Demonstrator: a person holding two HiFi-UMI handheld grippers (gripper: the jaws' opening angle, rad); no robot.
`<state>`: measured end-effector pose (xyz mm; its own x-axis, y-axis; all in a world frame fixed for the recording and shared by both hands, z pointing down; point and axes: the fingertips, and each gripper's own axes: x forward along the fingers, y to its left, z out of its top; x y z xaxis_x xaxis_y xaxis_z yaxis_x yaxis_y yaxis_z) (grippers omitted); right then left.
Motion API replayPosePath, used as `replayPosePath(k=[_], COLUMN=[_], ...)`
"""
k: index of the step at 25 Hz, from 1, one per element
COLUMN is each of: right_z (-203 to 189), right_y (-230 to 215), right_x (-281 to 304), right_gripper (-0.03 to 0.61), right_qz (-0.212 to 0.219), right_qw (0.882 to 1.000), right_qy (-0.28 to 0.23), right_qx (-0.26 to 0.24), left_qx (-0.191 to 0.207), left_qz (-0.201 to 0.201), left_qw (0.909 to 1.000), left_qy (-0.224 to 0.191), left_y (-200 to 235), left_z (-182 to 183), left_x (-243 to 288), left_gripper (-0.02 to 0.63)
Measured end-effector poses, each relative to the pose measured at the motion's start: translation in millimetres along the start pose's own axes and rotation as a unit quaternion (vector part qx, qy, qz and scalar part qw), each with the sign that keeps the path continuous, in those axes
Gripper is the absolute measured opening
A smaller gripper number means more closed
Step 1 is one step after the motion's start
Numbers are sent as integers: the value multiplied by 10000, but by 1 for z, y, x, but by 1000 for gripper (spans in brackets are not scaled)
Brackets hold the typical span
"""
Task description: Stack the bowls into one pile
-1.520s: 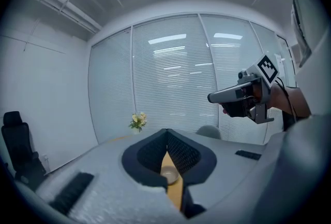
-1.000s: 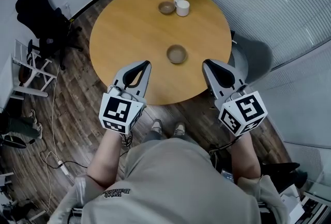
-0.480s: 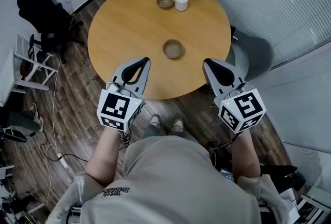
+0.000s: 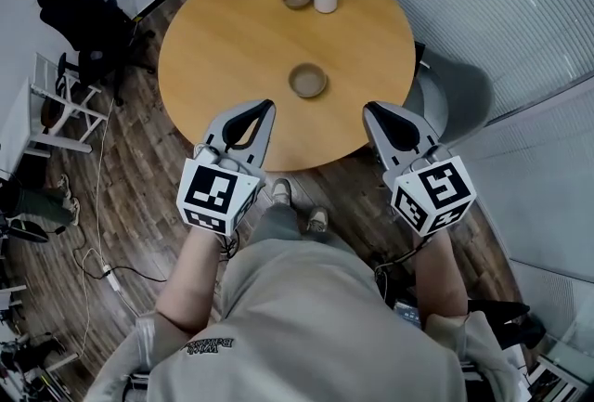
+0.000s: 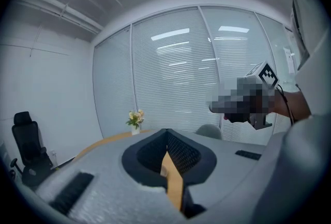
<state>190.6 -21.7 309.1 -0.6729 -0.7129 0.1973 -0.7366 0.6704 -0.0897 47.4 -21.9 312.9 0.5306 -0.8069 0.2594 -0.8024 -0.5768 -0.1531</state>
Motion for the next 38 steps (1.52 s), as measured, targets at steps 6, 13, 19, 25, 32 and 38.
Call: replayPosePath(k=[6, 13, 19, 25, 32, 38], right_z=[0, 8, 15, 21, 24, 30], right_y=[-2, 2, 4, -2, -15, -15], right_x=[6, 26, 57, 96, 139, 169], right_gripper=[35, 35, 35, 35, 35, 35], right_qz=[-74, -10, 20, -16, -124, -104], right_qw=[10000, 9999, 9998, 9996, 9990, 9985], right_qy=[-24, 32, 74, 188, 340, 446], right_qx=[-46, -126, -197, -206, -245, -284], left_qx=[58, 10, -68, -151, -269, -290], left_qz=[27, 8, -20, -103, -221, -299], left_qw=[10000, 10000, 10000, 9998, 9994, 9991], left_qy=[26, -62, -51, -45, -42, -47], left_y=[7, 25, 52, 87, 127, 155], left_z=[-3, 1, -6, -10, -14, -18], left_x=[2, 8, 17, 35, 57, 67], left_gripper=[18, 18, 18, 18, 18, 18])
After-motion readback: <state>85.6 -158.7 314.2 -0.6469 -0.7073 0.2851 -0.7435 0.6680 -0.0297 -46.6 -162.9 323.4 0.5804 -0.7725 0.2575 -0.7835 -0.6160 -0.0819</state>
